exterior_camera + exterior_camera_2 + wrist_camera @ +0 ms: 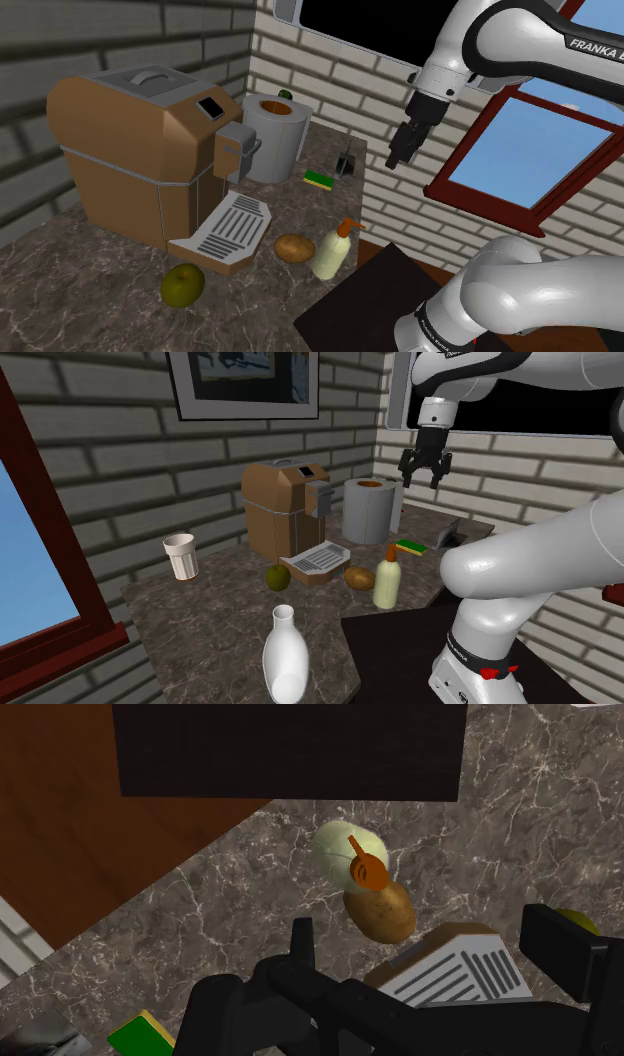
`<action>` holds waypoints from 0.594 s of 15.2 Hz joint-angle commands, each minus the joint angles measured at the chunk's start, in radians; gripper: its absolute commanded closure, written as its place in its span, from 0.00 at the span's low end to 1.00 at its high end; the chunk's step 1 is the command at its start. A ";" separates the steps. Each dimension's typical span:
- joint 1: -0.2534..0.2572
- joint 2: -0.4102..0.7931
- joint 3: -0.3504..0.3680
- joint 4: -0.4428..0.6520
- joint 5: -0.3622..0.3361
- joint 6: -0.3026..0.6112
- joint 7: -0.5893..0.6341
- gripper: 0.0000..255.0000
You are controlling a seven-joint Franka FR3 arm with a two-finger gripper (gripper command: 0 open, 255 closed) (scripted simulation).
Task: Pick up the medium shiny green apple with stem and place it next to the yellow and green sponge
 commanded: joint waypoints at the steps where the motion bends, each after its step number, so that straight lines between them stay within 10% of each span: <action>1: 0.000 0.000 0.000 0.000 0.000 0.000 0.000 0.00; 9: 0.055 0.131 0.144 -0.053 0.101 0.194 0.135 0.00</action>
